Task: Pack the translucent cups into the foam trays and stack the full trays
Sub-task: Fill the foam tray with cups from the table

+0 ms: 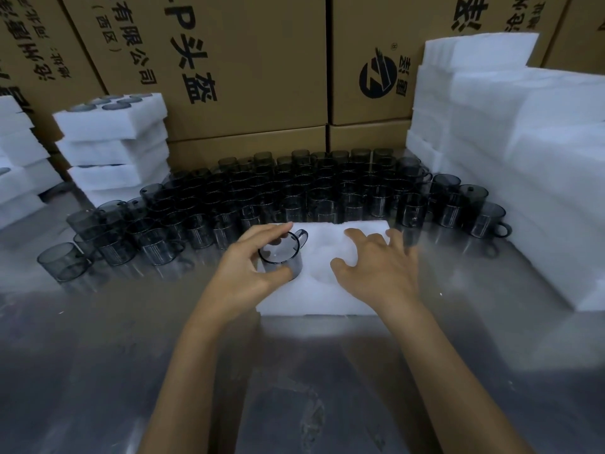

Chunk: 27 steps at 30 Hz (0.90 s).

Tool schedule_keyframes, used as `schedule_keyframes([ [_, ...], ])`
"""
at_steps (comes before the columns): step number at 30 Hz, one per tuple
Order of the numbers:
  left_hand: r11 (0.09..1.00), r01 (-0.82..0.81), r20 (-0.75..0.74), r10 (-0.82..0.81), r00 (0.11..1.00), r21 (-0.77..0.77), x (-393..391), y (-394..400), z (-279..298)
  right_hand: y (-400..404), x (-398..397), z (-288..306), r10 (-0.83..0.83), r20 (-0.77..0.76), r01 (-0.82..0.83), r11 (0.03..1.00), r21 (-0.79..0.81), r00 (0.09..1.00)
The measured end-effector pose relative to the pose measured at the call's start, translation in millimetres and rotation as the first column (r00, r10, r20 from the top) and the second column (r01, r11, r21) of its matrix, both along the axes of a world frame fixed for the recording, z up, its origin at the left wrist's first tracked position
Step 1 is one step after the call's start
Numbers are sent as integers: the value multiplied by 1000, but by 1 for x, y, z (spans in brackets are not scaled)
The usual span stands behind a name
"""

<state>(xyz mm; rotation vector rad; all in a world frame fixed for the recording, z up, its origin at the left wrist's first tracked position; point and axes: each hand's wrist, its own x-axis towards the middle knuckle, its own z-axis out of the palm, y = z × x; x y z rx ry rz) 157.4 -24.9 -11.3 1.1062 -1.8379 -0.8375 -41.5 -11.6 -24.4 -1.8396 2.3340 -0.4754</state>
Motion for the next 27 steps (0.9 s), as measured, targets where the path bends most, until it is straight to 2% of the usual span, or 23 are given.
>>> schedule_keyframes([
  [8, 997, -75, 224, 76, 972, -14, 2, -6, -9, 1, -1, 2, 5, 8, -5, 1000, 8, 1000],
  [13, 998, -69, 224, 65, 972, 9, 4, -8, -8, 1, 0, 1, 4, -1, -4, 1000, 8, 1000],
  [16, 974, -78, 319, 145, 937, -215, -14, 0, -9, 1, 0, 0, 3, -4, -3, 1000, 4, 1000],
  [19, 928, 17, 574, 216, 790, -372, -31, 5, -16, 0, 0, -2, 5, -4, -5, 1000, -6, 1000],
  [21, 942, 46, 664, 198, 721, -331, -31, 5, -21, -1, 0, -2, 4, -9, -4, 1000, -11, 1000],
  [24, 975, 70, 693, 98, 714, -209, -27, 2, -24, -1, 0, -2, 1, -15, -1, 1000, -12, 1000],
  [27, 986, 69, 716, 62, 696, -153, -28, 0, -27, -1, 0, -3, -2, -21, 1, 1000, -11, 1000],
])
